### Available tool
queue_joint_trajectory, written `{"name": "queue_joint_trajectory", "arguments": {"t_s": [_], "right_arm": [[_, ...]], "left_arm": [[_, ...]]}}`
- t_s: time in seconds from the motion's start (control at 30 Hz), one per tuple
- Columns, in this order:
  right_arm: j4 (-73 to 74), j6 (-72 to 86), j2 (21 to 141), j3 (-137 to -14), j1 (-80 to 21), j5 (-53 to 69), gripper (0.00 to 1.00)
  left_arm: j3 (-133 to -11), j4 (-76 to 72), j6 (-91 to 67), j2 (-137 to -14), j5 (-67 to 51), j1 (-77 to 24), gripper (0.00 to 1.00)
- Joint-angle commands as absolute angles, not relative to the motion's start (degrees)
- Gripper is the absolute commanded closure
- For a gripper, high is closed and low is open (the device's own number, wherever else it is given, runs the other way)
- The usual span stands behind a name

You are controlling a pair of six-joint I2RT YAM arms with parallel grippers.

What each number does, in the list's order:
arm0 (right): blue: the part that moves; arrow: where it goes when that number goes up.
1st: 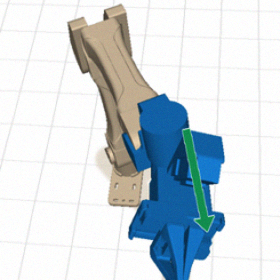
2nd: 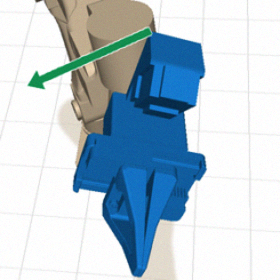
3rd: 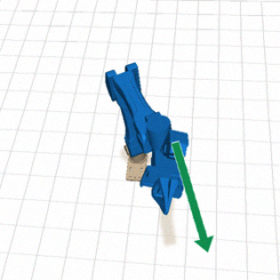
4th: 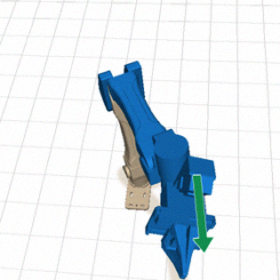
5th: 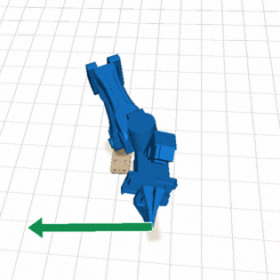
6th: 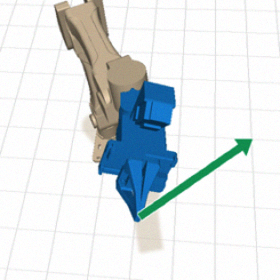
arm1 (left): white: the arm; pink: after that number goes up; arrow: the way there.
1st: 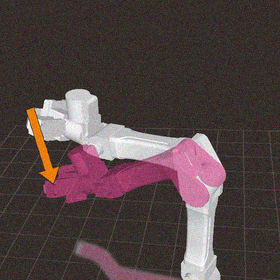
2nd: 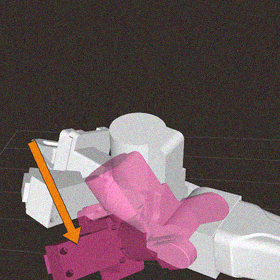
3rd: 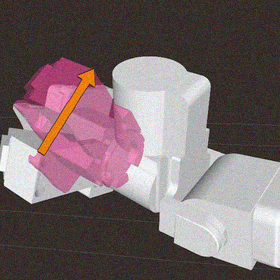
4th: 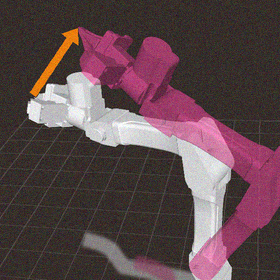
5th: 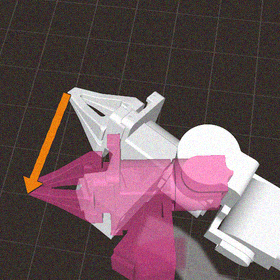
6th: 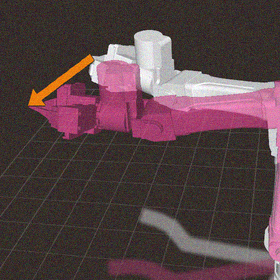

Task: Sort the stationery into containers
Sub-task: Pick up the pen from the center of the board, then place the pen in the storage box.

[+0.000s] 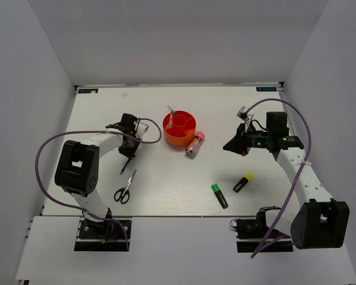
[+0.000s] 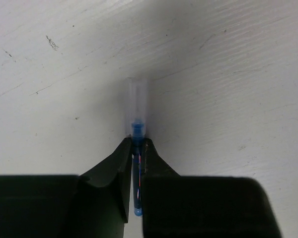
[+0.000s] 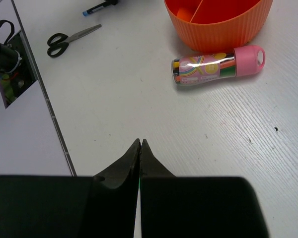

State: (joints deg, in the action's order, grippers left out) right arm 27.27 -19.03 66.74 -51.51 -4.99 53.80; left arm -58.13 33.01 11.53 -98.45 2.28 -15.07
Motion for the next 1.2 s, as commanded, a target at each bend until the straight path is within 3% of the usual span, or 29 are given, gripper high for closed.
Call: {"name": "queue_joint_trajectory", "arguments": {"t_s": [0.0,0.03,0.07,0.1,0.13,0.23,0.33,0.4,0.47,0.5,0.53,0.7,0.97,1.17], "right_arm": [[25.8,-18.2,65.4,-50.8,-4.1,56.5,1.0],[25.8,-18.4,65.6,-50.7,-4.1,56.7,1.0],[25.8,-18.4,65.5,-50.7,-3.8,56.7,0.84],[25.9,-18.8,65.6,-50.8,-3.7,56.8,0.34],[26.2,-19.1,65.5,-50.6,-3.6,56.8,0.12],[26.2,-20.0,65.7,-50.0,-3.5,57.0,0.1],[26.1,-20.2,65.5,-49.8,-3.3,57.0,0.1],[26.3,-20.2,65.7,-50.0,-2.9,57.4,0.19],[26.6,-20.2,66.3,-50.1,-2.6,59.0,0.62],[26.6,-20.2,66.4,-50.2,-2.5,59.3,0.91],[26.7,-18.8,66.9,-50.3,-2.5,59.1,1.0],[25.1,-18.3,67.4,-49.7,-2.5,59.0,1.0],[24.5,-18.2,68.0,-49.0,-2.1,60.0,1.0],[24.3,-18.5,68.6,-48.8,-1.8,60.2,1.0]], "left_arm": [[-57.7,33.4,10.8,-100.8,4.3,-14.8,0.95],[-58.2,33.6,10.1,-100.6,4.1,-14.7,0.98],[-58.6,34.3,9.4,-100.0,3.8,-14.6,1.0],[-60.2,34.8,9.0,-99.5,3.6,-14.7,1.0],[-60.7,35.1,7.6,-98.0,2.7,-14.6,1.0],[-63.7,35.6,5.2,-95.6,0.9,-14.7,1.0],[-65.9,33.9,0.5,-90.8,-3.4,-14.6,1.0],[-66.4,31.3,-2.4,-86.1,-7.7,-14.8,1.0],[-65.8,25.8,-6.6,-82.0,-9.4,-15.4,1.0],[-65.7,23.8,-7.6,-81.0,-12.4,-15.6,1.0],[-64.5,19.2,-10.5,-80.4,-13.4,-15.8,1.0],[-60.8,-1.8,-16.9,-77.9,-17.0,-18.9,1.0],[-63.7,-33.9,-25.5,-91.7,-17.4,-21.7,1.0],[-68.0,-42.2,-26.6,-101.3,-15.2,-23.3,1.0]]}}
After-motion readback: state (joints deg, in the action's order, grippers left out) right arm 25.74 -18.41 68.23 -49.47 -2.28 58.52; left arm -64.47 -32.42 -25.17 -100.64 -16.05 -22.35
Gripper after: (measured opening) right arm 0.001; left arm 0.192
